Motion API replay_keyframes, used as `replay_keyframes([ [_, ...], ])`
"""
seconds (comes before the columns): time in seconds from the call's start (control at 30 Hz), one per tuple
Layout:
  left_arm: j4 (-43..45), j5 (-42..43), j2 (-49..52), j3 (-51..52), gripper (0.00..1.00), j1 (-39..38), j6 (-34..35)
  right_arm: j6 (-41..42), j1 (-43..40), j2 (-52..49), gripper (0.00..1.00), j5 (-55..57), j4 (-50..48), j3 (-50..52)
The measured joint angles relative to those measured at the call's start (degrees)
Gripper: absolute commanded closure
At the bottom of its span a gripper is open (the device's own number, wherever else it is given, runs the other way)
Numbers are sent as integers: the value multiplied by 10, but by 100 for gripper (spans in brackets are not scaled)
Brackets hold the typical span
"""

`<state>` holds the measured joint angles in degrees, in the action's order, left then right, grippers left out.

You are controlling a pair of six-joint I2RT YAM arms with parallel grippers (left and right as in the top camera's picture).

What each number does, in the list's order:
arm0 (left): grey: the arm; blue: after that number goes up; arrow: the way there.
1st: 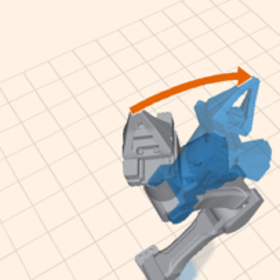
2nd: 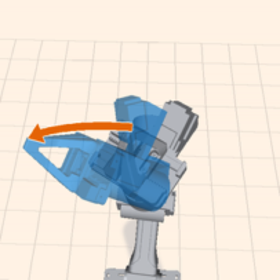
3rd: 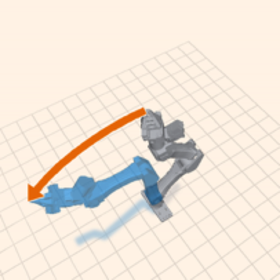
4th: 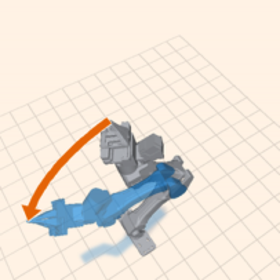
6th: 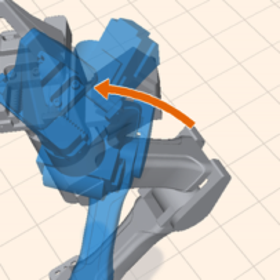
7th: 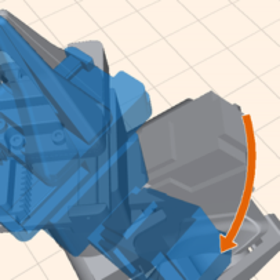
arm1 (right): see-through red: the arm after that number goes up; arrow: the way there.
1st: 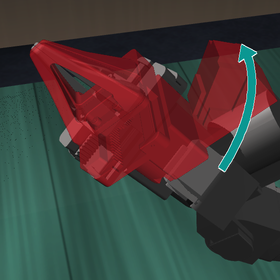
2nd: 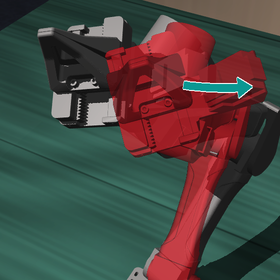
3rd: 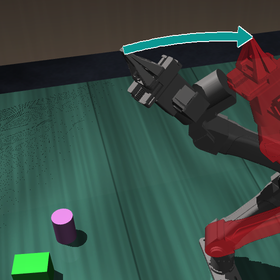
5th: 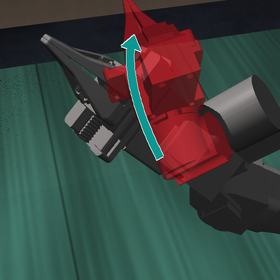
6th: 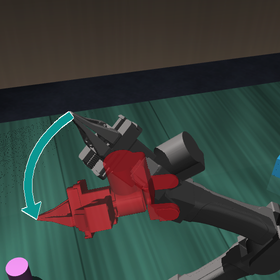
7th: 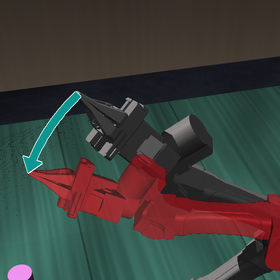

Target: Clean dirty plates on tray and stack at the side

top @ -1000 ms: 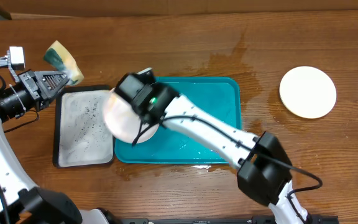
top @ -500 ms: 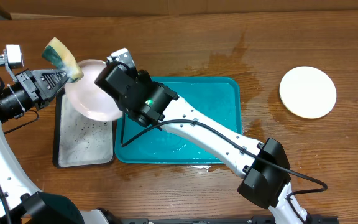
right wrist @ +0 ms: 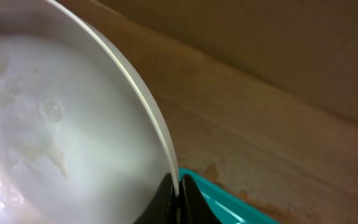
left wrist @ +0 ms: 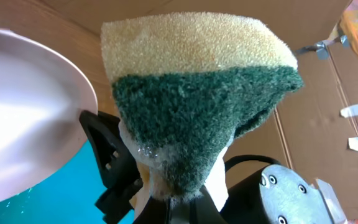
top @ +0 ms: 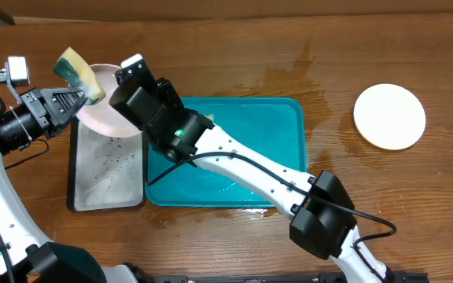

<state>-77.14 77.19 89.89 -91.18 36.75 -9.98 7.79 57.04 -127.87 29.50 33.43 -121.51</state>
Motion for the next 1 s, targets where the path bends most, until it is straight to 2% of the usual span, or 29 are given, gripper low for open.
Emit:
replay_keyframes([
  [0.37,0,-18,0,0,96,0,-6,-78,24,-3,96,24,-19,0],
  [0.5,0,-25,0,0,96,0,-6,-46,25,-3,96,16,10,0],
  [0.63,0,-37,0,0,96,0,-6,19,9,-3,96,-66,60,0],
  [0.73,0,-42,0,0,96,0,-6,48,-11,-3,96,-129,59,0],
  [0.83,0,-46,0,0,96,0,-6,45,-25,-3,96,-148,48,0],
  [1.0,0,-59,0,0,96,0,-6,0,-18,-3,96,-109,34,0],
])
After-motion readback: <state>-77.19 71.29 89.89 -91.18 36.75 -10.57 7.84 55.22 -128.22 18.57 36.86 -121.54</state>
